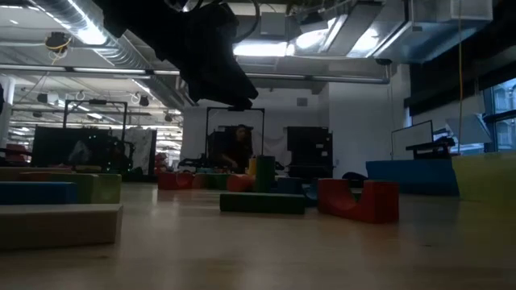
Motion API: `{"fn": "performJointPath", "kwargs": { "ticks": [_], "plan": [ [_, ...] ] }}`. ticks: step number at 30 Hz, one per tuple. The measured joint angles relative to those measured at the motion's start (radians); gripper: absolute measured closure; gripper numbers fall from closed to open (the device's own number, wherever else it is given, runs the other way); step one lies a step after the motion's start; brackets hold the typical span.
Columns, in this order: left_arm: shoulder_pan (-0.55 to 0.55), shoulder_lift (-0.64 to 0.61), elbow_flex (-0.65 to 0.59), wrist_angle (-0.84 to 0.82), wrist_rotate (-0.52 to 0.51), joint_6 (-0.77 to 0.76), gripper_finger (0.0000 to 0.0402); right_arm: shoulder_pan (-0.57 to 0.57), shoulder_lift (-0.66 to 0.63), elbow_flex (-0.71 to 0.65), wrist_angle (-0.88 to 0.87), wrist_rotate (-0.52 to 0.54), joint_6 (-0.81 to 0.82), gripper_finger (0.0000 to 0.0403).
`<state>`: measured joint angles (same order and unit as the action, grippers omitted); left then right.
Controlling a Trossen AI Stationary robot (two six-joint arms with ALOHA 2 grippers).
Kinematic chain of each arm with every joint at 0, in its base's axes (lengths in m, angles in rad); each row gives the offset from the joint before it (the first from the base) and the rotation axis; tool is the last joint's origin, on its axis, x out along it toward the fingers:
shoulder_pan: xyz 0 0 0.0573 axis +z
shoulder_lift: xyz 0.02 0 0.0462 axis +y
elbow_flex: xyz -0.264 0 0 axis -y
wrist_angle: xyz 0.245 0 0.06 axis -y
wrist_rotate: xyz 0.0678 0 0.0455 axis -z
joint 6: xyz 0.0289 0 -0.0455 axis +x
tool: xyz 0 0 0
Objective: Sort blocks by size
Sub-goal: Put the red arch block into the orange bin
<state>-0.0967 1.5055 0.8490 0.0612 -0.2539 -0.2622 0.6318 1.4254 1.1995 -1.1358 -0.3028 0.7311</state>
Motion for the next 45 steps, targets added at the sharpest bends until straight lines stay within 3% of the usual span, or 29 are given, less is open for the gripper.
{"fn": "performJointPath", "kwargs": {
  "ticks": [7,13,17,24,34,45],
  "plan": [
    [0.006,0.000,0.000,0.002,-0.001,-0.026,0.0227,0.217,0.000,0.000,-0.002,0.138,0.176,0.0255],
    [0.012,0.000,0.000,-0.008,0.000,-0.050,0.0227,0.322,0.000,0.000,0.005,0.270,0.290,0.0222],
    [0.038,0.000,0.000,-0.012,-0.038,-0.081,0.0227,0.340,0.001,0.000,0.003,0.275,0.338,0.0193],
    [0.141,-0.001,0.000,-0.108,-0.206,-0.153,0.0227,0.337,0.001,0.000,0.005,0.313,0.337,0.0159],
    [0.285,-0.001,0.000,-0.451,-0.209,-0.342,0.0227,0.337,0.001,0.000,0.008,0.463,0.336,0.0155],
    [0.315,0.008,-0.063,-0.471,-0.199,-0.404,0.0227,0.337,0.001,0.000,0.009,0.478,0.308,0.0155]
  ]
}}
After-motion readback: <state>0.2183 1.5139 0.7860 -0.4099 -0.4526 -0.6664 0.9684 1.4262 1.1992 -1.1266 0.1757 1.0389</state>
